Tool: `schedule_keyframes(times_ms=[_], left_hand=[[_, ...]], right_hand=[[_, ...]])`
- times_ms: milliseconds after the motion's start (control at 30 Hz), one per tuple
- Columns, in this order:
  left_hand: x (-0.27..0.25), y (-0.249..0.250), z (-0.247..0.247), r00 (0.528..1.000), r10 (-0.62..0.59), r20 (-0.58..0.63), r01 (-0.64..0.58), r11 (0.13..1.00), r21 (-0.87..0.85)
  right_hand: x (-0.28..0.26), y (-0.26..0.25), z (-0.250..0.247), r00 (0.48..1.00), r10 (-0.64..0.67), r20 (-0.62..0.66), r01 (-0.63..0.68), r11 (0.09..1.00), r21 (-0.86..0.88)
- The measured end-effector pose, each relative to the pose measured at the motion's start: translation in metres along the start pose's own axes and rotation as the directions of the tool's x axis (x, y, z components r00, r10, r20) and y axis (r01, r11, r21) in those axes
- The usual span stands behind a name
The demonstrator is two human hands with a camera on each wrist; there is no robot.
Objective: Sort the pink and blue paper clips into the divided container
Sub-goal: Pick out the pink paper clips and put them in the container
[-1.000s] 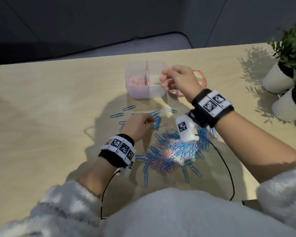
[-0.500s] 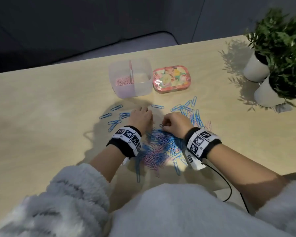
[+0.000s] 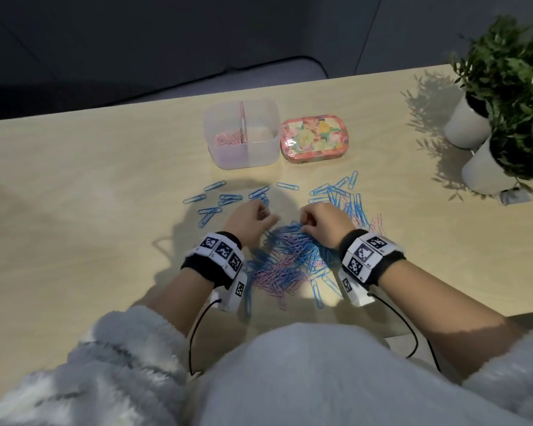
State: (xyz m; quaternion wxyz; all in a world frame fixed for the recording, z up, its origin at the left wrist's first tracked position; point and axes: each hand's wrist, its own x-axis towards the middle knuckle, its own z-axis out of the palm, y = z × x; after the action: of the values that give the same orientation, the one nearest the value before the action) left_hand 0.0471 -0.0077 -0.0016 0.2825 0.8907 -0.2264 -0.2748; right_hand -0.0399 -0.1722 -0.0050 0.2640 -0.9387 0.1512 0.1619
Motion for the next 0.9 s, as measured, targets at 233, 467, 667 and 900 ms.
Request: schedule_keyframes(times_ms=[233,467,667,900], left_hand=[[0.002,0.008,0.012,0.994,0.11,-0.008,-0.102,0.95,0.296],[0.001,0.002,0.009,0.991,0.124,0.047,-0.133,0.941,0.311],[-0.009,-0.023,-0.011,0.999,0.009,0.037,-0.002,0.985,-0.172],[-0.036,-0.038,-0.021,0.987,0.019,0.163,0.056,0.893,-0.446]], right_hand=[[-0.001,0.013,-0.011,0.985,0.089,-0.148,-0.06,0.981,0.187],[-0.006,0.019,-0.019,0.925,0.04,-0.377,0.09,0.943,0.321],[-0.019,0.006,-0.005,0.997,-0.061,-0.038,0.071,0.928,0.366],[-0.028,0.008,0.004,0.987,-0.158,-0.041,0.154,0.984,-0.086]])
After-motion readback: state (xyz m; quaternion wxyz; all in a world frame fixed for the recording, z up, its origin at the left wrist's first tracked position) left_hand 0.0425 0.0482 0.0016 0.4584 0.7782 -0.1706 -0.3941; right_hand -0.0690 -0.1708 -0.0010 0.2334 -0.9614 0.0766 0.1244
